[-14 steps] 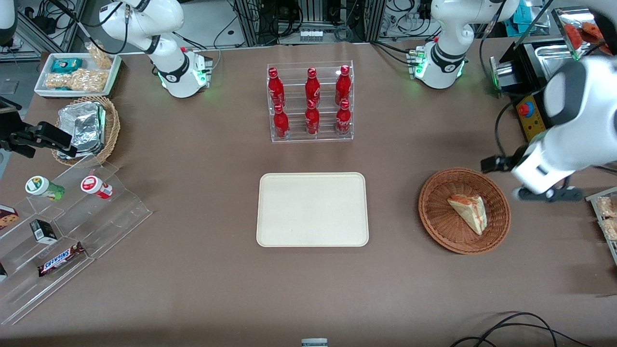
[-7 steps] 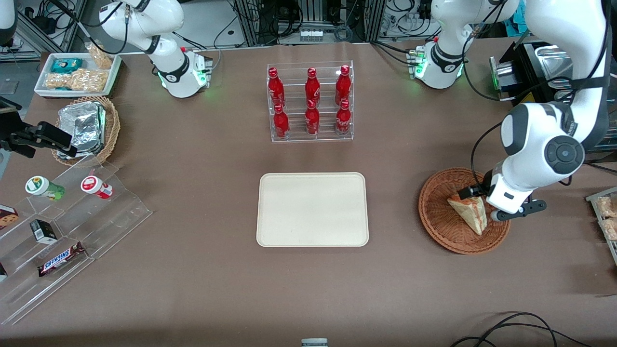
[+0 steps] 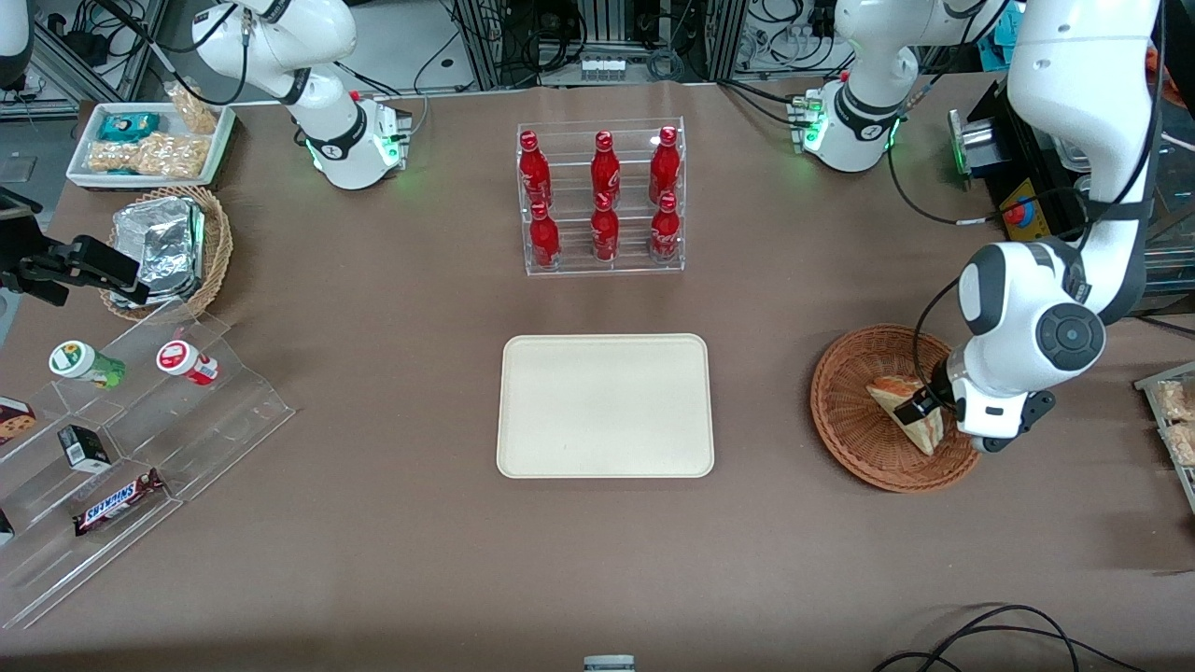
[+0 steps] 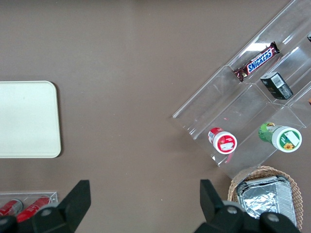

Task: Place sandwich from basket to tray
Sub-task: 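Move the left gripper down over the sandwich in the wicker basket, then close the left gripper on the sandwich wedge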

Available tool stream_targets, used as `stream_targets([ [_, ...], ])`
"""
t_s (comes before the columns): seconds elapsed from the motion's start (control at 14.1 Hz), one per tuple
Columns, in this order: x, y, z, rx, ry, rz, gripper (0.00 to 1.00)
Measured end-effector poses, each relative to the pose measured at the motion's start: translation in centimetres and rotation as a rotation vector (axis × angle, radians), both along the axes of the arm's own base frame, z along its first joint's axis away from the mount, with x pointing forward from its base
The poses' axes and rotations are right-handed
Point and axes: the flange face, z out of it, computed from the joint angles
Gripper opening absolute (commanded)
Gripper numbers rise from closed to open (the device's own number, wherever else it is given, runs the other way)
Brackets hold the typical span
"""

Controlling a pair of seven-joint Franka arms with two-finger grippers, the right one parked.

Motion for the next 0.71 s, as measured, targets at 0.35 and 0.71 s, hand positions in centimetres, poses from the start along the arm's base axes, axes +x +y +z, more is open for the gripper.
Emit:
stream_targets([
  [0.35, 0.4, -0.3, -2.4, 0.018, -0.008, 0.201, 0.06],
  [0.71, 2.2, -2.7, 4.5, 0.037, 0.116, 0.170, 0.04],
])
